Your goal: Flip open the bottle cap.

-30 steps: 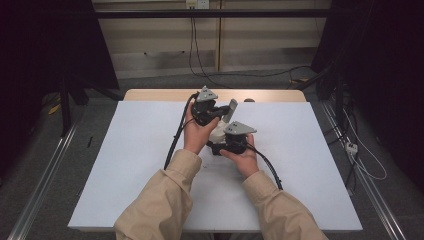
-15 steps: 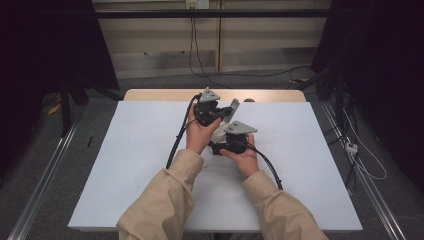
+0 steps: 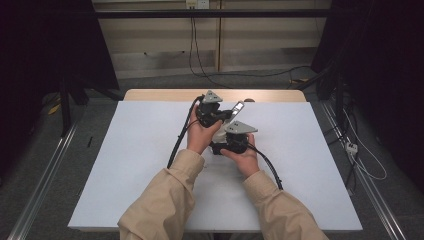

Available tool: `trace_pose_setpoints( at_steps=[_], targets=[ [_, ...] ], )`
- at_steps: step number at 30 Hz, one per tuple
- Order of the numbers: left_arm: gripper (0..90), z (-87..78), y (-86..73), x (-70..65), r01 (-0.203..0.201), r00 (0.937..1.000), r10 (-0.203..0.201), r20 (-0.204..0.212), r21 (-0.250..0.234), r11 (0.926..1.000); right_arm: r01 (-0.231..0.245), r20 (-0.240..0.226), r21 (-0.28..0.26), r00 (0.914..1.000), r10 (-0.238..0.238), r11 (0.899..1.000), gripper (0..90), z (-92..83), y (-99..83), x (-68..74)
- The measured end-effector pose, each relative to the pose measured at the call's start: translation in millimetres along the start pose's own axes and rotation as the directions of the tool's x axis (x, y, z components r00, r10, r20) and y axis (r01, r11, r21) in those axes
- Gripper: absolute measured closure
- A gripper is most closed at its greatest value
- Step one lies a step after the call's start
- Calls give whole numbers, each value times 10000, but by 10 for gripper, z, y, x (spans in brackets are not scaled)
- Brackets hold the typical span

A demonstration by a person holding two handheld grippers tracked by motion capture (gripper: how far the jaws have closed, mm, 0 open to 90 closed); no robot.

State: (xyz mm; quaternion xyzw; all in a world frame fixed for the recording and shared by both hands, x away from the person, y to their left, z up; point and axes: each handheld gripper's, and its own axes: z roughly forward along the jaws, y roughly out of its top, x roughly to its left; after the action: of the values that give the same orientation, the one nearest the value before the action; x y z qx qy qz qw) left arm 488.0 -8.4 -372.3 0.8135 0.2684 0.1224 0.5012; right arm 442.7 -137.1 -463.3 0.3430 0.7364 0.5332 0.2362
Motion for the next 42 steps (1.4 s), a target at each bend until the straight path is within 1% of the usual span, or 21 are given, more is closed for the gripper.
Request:
trace_pose_setpoints(
  at_steps=[2, 3, 7, 10, 13, 15, 16, 18, 19, 20, 22, 23, 25, 26, 28, 30, 31, 32, 35, 38, 42],
  targets=[
    [900, 11, -7, -6, -45, 10000, 44, 65, 83, 10000, 60, 5, 21, 10000, -60, 10000, 188, 1, 1, 10],
    [900, 21, -10, -16, 85, 9999, -87, 149, 90, 9999, 69, 6, 27, 10000, -69, 10000, 189, 1, 1, 11],
    [900, 30, -1, -35, 40, 10000, -41, 63, 163, 9999, -4, -24, 18, 10000, 4, 10000, 188, -4, 0, -3],
    [900, 10, -9, -25, 104, 9999, -105, 71, 103, 9999, 29, -23, 35, 10000, -29, 10000, 186, -4, 2, 1],
    [867, -46, -2, -18, 294, 9995, -290, 159, -208, 9994, 83, -76, 142, 9999, -82, 9999, 174, -8, 5, 14],
    [840, -113, 12, -8, 258, 9995, -253, 206, -229, 9994, -184, -39, 310, 9998, 185, 9994, 116, -16, 3, -5],
    [811, -141, 13, -5, 267, 9995, -264, 196, -178, 9995, -311, -45, 349, 9995, 313, 9989, 102, -25, 1, -14],
    [764, -203, -2, 12, 260, 9995, -256, 199, -187, 9995, -316, -52, 488, 9995, 318, 9983, 85, -49, -4, -28],
    [741, -240, -16, 22, 364, 9992, -361, 154, -210, 9991, -402, -56, 566, 9992, 405, 9976, 71, -61, -4, -28],
    [687, -274, -31, 33, 501, 9986, -497, 152, -262, 9984, -477, -117, 637, 9987, 486, 9968, 66, -73, -4, -28],
    [646, -343, -73, 51, 500, 9983, -488, 326, -374, 9981, -363, -53, 713, 9993, 368, 9968, 66, -106, 0, -19],
    [609, -381, -94, 52, 559, 9980, -552, 296, -243, 9981, -277, -83, 765, 9996, 285, 9967, 63, -126, 4, -12],
    [481, -448, -144, 66, 613, 9978, -608, 252, -180, 9980, -199, 0, 899, 9998, 200, 9958, 58, -170, 12, 1],
    [460, -489, -173, 74, 702, 9973, -697, 238, -225, 9973, -181, 19, 925, 9998, 181, 9955, 58, -198, 8, 7],
    [360, -567, -230, 95, 775, 9969, -772, 122, -301, 9965, -158, -56, 985, 9999, 164, 9950, 58, -256, -16, 4],
    [314, -648, -294, 120, 787, 9969, -787, 25, -316, 9964, -168, 0, 1192, 9999, 169, 9927, 58, -317, -42, -4],
    [279, -683, -326, 125, 856, 9963, -857, 1, -334, 9958, -279, 16, 1263, 9996, 279, 9916, 62, -350, -49, -11],
    [245, -718, -359, 130, 821, 9966, -825, -76, -385, 9959, -366, -15, 1154, 9993, 370, 9926, 62, -392, -59, -20],
    [199, -807, -450, 144, 746, 9969, -756, -213, -407, 9964, -345, 42, 1127, 9994, 342, 9930, 53, -510, -64, -37],
    [166, -882, -545, 150, 627, 9974, -634, -335, -213, 9978, -418, 47, 1112, 9991, 415, 9929, 52, -613, -74, -54],
    [144, -978, -697, 162, 538, 9976, -539, -429, -33, 9985, -363, 111, 1182, 9993, 352, 9923, 56, -753, -98, -55]
  ],
)
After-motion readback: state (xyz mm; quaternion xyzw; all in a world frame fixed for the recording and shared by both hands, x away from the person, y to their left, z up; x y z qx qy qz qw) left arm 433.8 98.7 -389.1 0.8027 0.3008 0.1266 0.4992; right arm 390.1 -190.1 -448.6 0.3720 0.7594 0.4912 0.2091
